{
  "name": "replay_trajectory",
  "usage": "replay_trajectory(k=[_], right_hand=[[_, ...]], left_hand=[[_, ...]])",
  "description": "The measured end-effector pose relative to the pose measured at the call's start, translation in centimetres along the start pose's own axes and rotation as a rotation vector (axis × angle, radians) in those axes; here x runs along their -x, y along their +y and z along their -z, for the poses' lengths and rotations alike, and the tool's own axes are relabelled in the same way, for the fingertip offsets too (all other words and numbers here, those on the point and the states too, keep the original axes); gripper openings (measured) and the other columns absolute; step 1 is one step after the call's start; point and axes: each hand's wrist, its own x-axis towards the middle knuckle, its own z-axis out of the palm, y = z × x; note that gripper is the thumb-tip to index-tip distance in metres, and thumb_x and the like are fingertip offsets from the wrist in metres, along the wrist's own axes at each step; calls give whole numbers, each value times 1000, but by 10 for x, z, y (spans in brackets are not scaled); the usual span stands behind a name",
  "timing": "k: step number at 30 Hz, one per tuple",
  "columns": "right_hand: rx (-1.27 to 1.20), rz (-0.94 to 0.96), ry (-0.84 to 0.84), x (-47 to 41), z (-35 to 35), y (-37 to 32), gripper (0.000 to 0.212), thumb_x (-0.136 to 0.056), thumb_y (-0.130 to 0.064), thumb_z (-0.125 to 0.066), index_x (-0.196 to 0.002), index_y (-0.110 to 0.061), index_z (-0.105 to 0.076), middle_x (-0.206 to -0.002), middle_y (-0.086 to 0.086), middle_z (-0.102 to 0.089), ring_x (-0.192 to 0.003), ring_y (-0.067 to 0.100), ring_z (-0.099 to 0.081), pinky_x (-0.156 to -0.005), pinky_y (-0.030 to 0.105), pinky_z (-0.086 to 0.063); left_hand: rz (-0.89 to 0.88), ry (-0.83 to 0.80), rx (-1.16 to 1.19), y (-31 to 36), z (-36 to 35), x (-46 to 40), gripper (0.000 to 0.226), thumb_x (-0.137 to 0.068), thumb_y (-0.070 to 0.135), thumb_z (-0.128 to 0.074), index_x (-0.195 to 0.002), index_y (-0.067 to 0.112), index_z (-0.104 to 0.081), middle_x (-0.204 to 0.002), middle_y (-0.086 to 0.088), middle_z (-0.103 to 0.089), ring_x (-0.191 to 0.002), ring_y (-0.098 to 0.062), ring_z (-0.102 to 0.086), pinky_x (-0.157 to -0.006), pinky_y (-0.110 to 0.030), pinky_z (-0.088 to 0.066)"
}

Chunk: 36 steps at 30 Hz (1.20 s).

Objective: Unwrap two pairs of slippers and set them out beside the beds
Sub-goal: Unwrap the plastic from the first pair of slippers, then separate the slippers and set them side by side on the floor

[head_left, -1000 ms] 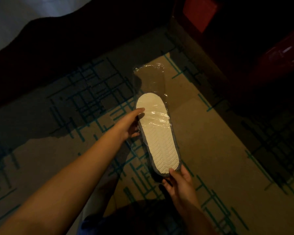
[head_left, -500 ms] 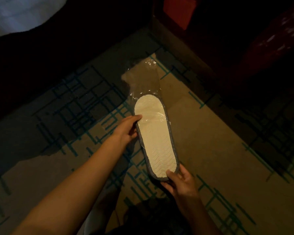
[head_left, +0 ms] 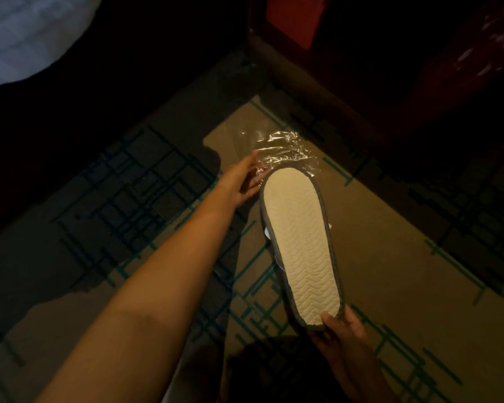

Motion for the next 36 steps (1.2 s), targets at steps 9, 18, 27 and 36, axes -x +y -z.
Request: replay_trajectory(k=[9,18,27,36], right_hand=[[-71,-70,-37,9,-3,3,62,-46,-1,-66,-106,-10,-56,-68,3,-76,-58,17,-72,-49,29,-58],[-110,-80,-47,9,3,-8,56,-39,-3,-70,-93,-12,-59,-64,9,-75,-54,23,-71,-44,32,-57],[138,-134,-38,1,-11,9,30,-88,6,-44,-97,-19,-59,-77,-1,-75,-64,15,-70,-53,25,-56],[391,-54,-172,0,-60,46,25,-86,8,-52,-91,-17,-55,-68,-11,-72,-55,0,-65,-53,18,-50]], left_hand=[[-505,317,-591,-19,37,2,40,-84,37,-39,-102,12,-65,-110,-15,-62,-107,-26,-57,-91,-35,-43],[-609,-63,-1837,-5,14,-29,59,-90,15,-45,-143,27,-23,-159,-4,-4,-145,-28,-8,-112,-56,-22],[-804,343,-914,-37,29,60,38,-85,11,-52,-123,7,-52,-127,-13,-51,-118,-26,-49,-98,-26,-37],[-354,410,-718,-158,67,175,69,-72,31,-68,-134,22,-40,-123,8,-42,-116,-4,-40,-98,-18,-31]])
